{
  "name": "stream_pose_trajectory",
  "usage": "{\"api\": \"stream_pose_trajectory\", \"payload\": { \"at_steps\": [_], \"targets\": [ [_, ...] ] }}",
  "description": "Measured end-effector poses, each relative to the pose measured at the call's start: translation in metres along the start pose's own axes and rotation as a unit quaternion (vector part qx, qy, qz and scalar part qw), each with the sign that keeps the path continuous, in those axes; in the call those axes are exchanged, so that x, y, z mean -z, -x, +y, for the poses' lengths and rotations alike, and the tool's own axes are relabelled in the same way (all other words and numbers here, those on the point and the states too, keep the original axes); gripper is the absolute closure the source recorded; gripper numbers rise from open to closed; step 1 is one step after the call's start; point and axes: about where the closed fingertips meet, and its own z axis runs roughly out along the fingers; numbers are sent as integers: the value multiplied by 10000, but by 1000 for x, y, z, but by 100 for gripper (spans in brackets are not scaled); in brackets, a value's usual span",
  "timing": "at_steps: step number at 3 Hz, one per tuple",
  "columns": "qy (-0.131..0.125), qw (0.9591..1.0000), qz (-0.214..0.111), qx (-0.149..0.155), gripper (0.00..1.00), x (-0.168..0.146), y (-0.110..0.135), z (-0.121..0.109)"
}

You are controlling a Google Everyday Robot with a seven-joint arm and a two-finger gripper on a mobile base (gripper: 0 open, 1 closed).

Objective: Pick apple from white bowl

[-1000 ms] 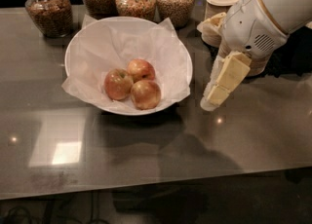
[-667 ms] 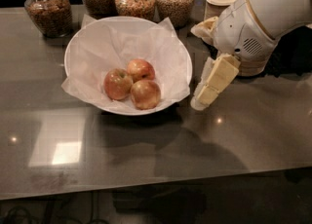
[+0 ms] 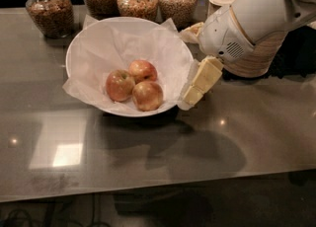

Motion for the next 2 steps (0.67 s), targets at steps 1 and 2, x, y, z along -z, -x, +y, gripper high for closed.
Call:
{"api": "stream_pose_trajectory", "payload": {
  "at_steps": [1,2],
  "targets": [
    [213,9997,-141,-19,0,-15,6,1],
    [366,9992,-179,-7,0,-30,11,0]
  ]
}}
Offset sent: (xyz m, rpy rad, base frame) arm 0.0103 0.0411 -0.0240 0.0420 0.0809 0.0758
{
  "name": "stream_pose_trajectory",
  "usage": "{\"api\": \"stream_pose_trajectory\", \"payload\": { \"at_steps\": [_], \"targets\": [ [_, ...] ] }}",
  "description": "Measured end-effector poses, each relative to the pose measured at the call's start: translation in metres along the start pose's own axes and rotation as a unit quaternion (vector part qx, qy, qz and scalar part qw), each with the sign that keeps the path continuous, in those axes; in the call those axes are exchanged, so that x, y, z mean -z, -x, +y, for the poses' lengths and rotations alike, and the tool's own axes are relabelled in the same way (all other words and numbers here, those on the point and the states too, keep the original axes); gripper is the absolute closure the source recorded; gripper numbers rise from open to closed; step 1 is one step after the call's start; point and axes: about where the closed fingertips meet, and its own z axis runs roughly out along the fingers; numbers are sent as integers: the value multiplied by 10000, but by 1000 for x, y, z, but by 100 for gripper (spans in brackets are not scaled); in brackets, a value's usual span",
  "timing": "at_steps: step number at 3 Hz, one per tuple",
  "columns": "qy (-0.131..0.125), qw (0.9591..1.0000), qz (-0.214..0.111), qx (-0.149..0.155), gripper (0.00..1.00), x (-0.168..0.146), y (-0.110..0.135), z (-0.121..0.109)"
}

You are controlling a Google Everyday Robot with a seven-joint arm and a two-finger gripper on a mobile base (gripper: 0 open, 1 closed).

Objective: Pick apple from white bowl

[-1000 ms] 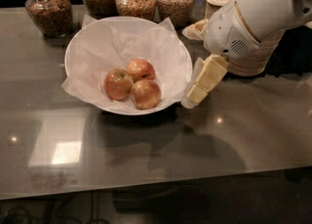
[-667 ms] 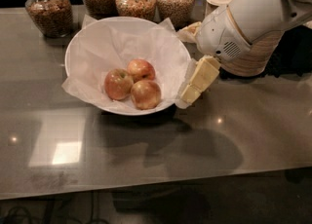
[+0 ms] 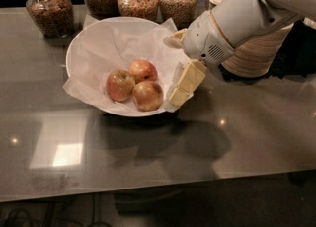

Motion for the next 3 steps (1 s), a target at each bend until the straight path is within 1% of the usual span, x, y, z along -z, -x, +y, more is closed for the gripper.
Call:
{"api": "stream_pose_trajectory", "payload": {
  "at_steps": [1,2,3],
  "targets": [
    [93,10000,8,-4,10,-11,3,-2],
    [157,9999,22,-12,18,-18,5,-4],
    [177,9998,27,-30,19,-21,5,-5]
  ]
}}
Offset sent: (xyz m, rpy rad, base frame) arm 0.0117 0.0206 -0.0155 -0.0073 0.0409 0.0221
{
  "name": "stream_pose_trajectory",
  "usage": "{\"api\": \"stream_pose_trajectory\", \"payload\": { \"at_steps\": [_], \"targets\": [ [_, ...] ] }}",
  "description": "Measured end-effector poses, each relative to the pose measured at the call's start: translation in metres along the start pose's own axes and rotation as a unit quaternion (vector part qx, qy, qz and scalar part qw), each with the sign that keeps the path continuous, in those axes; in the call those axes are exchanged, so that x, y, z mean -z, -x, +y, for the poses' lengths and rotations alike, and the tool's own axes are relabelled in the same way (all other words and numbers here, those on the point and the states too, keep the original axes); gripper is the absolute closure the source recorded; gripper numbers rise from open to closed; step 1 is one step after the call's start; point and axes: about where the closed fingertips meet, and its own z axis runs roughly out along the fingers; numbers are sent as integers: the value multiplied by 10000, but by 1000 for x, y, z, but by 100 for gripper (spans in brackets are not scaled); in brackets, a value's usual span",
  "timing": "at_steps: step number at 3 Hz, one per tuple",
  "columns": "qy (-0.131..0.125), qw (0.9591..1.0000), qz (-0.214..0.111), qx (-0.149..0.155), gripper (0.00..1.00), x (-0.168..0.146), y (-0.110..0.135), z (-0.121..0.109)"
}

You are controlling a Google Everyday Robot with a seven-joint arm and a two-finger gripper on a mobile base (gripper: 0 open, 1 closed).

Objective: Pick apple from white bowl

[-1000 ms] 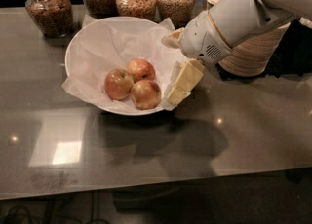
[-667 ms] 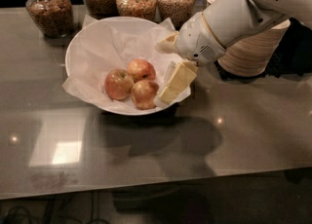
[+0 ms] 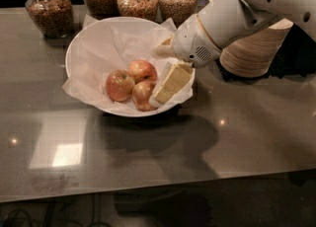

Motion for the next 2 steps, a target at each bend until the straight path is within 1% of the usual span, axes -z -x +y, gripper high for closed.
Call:
{"api": "stream_pose_trajectory", "payload": {
  "at_steps": [1,2],
  "targets": [
    [21,10000,7,-48,21,-3,-2,-1],
    [83,9998,37,-174,31,-10,-6,-2]
  ]
}}
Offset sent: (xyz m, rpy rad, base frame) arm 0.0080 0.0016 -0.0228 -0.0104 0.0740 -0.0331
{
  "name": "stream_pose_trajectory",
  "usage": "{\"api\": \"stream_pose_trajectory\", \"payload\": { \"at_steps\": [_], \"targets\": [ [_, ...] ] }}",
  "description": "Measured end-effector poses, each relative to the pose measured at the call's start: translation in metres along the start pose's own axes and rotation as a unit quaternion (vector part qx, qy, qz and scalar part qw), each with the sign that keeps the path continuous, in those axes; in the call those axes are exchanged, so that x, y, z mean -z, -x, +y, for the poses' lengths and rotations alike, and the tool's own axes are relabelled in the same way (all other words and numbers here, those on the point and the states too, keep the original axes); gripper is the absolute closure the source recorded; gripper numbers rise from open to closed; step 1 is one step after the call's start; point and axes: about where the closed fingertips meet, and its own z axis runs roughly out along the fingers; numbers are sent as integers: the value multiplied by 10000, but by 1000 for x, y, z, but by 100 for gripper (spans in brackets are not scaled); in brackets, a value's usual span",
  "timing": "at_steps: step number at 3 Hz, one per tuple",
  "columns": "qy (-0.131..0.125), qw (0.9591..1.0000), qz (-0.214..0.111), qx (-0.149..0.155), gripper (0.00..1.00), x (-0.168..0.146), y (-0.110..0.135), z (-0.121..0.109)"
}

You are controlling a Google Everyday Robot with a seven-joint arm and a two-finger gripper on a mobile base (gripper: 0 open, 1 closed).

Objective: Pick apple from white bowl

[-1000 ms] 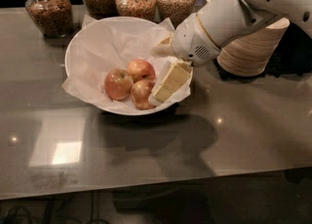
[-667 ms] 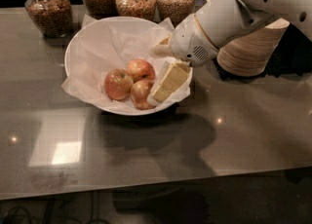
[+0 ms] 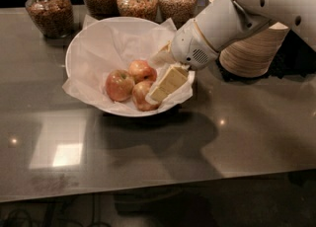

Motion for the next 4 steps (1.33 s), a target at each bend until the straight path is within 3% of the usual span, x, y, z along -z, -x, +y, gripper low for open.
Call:
{"api": "stream_pose_trajectory", "payload": {
  "at_steps": [1,4],
  "targets": [
    [63,9999,17,-115,38,-7,-3,-2],
    [150,9990,229,-341,36,-22,-15,0]
  ]
}}
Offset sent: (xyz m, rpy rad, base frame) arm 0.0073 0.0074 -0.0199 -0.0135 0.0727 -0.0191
